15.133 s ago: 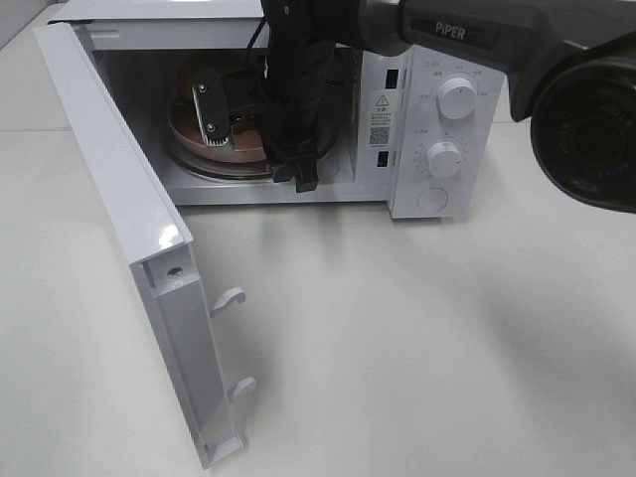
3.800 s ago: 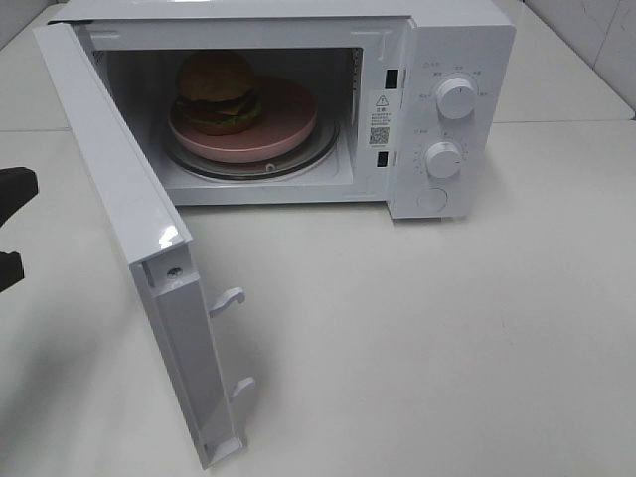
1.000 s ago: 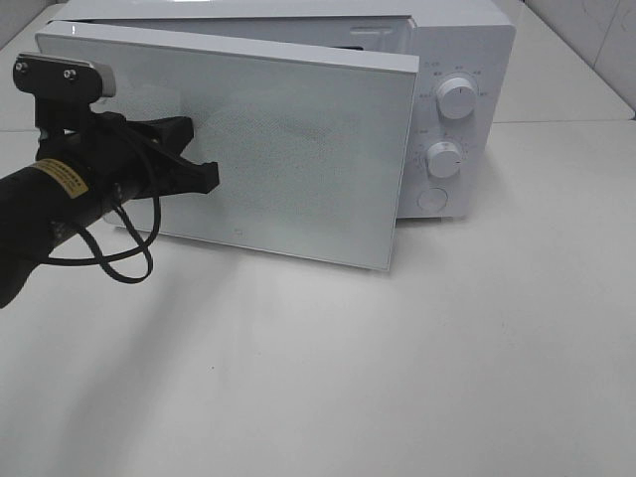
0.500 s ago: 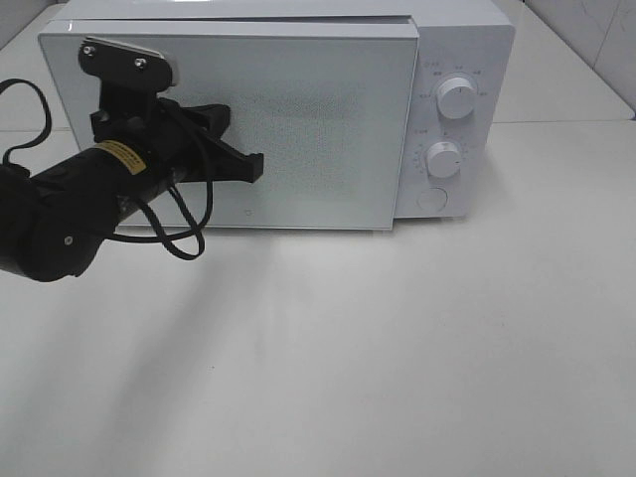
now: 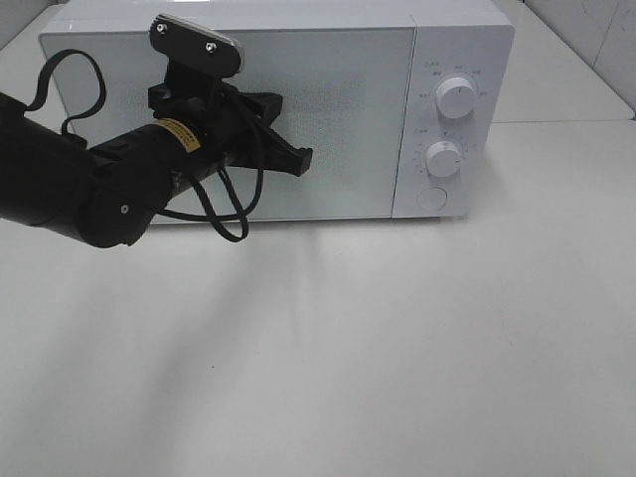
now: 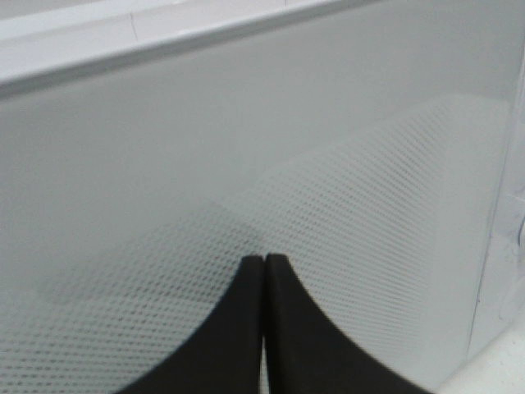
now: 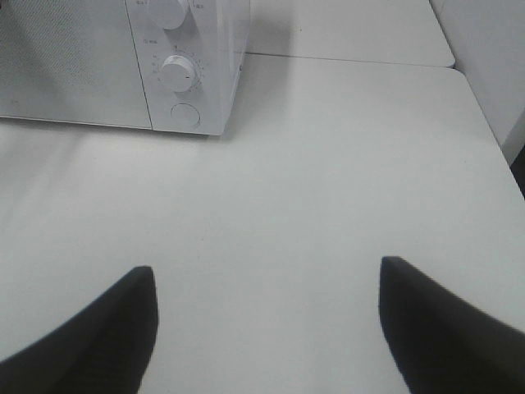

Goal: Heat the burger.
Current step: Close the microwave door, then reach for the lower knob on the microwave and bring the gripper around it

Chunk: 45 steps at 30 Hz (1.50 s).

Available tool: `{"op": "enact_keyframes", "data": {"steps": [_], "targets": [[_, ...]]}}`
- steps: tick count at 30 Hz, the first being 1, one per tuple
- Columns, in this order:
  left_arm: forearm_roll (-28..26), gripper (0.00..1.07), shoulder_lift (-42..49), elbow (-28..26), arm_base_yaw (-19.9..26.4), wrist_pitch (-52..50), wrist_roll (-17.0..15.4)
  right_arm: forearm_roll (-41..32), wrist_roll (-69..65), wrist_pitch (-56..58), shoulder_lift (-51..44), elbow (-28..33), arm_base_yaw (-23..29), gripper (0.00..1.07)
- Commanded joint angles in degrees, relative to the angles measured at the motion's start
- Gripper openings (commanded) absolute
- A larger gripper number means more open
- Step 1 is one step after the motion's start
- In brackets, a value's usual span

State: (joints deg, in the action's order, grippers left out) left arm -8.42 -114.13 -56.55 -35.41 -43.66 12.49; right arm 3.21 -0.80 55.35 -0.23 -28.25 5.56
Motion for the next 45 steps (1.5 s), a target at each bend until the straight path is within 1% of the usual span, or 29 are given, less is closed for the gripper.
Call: {"op": "enact_keyframes", "data": {"steps": [1,3,14,16,19,21,22,23,24,25,27,28,29,30,31,32,33,34,35,36,37,38,39,40,41,42,43,44,45], "targets": [[-8.0,0.0,-1.3,-4.1,1.7,-1.3,0.7,-0.1,0.2,-0.2,-1.5,0.2,0.0,0.75],[-8.0,0.0,-1.7,-6.0,0.9,0.8,0.7,-0.1,0.2,-0.2,-1.5,0.2,0.0,0.75],[-7.7,0.0,0.0,-5.6,-4.3,4.5,0.7,-0.1,0.2,-0.2,-1.5,0.2,0.0,0.75],[-6.4,0.0,3.9,-4.5,-6.1,11.0,0.5,-0.1,0.2,-0.2,-1.5,0.2,0.0,0.75],[-5.6,0.0,5.2,-4.1,-6.5,13.5,0.5,-0.1,0.2,-0.2,-1.5,0.2,0.0,0.75],[-3.2,0.0,10.1,-2.6,-8.0,24.9,0.5,-0.1,0.2,-0.2,-1.5,0.2,0.0,0.75],[-3.2,0.0,10.1,-2.6,-8.0,24.9,0.5,-0.1,0.2,-0.2,-1.5,0.2,0.0,0.75],[-2.8,0.0,11.6,-2.3,-8.3,28.6,0.6,-0.1,0.2,-0.2,-1.5,0.2,0.0,0.75],[-2.3,0.0,14.4,-2.3,-8.7,36.0,0.6,-0.1,0.2,-0.2,-1.5,0.2,0.0,0.75],[-2.3,0.0,14.4,-2.3,-8.7,36.0,0.6,-0.1,0.2,-0.2,-1.5,0.2,0.0,0.75],[-2.3,0.0,18.4,-2.3,-8.7,47.9,0.5,-0.1,0.2,-0.2,-1.5,0.2,0.0,0.75],[-2.3,0.0,18.4,-2.3,-8.7,47.9,0.5,-0.1,0.2,-0.2,-1.5,0.2,0.0,0.75],[-2.3,0.0,19.9,-2.3,-8.7,51.9,0.5,-0.1,0.2,-0.2,-1.5,0.2,0.0,0.75],[-2.3,0.0,22.5,-2.3,-8.7,59.2,0.5,-0.1,0.2,-0.2,-1.5,0.2,0.0,0.75],[-2.3,0.0,22.5,-2.3,-8.7,59.2,0.5,-0.1,0.2,-0.2,-1.5,0.2,0.0,0.75],[-2.2,0.02,25.1,-2.3,-8.7,65.0,0.5,-0.1,0.2,-0.2,-1.5,0.2,0.0,0.75],[-2.2,0.02,25.1,-2.3,-8.7,65.0,0.5,-0.1,0.2,-0.2,-1.5,0.2,0.0,0.75],[-1.8,0.07,26.4,-2.3,-8.7,68.0,0.5,-0.1,0.2,-0.2,-1.5,0.2,0.0,0.75],[-1.1,0.23,28.5,-2.3,-8.7,72.8,0.3,-0.1,0.2,-0.2,-1.5,0.2,0.0,0.75],[-1.1,0.23,28.5,-2.3,-8.7,72.8,0.3,-0.1,0.2,-0.2,-1.5,0.2,0.0,0.75],[-0.3,0.54,30.5,-2.3,-8.7,76.9,-1.5,-0.1,0.2,-0.2,-1.5,0.2,0.0,0.75],[-0.3,0.54,30.5,-2.3,-8.7,76.9,-1.5,-0.1,0.2,-0.2,-1.5,0.2,0.0,0.75],[0.8,0.68,31.6,-2.3,-8.5,78.7,-3.1,-0.1,0.2,-0.2,-1.5,0.2,0.0,0.75],[4.4,1.0,33.5,-2.3,-8.3,81.0,-7.7,-0.1,0.2,-0.2,-1.5,0.2,0.0,0.75],[4.4,1.0,33.5,-2.3,-8.3,81.0,-7.7,-0.1,0.2,-0.2,-1.5,0.2,0.0,0.75],[8.8,1.02,34.7,-2.3,-7.8,82.7,-11.3,-0.1,0.2,-0.2,-1.5,0.2,0.0,0.75],[10.9,1.02,35.5,-2.3,-7.4,83.6,-13.1,-0.1,0.2,-0.2,-1.5,0.2,0.0,0.75],[10.9,1.02,35.5,-2.3,-7.4,83.6,-13.1,-0.1,0.2,-0.2,-1.5,0.2,0.0,0.75],[13.8,1.02,36.8,-2.3,-5.4,85.1,-15.2,-0.1,0.2,-0.2,-1.5,0.2,0.0,0.75]]}}
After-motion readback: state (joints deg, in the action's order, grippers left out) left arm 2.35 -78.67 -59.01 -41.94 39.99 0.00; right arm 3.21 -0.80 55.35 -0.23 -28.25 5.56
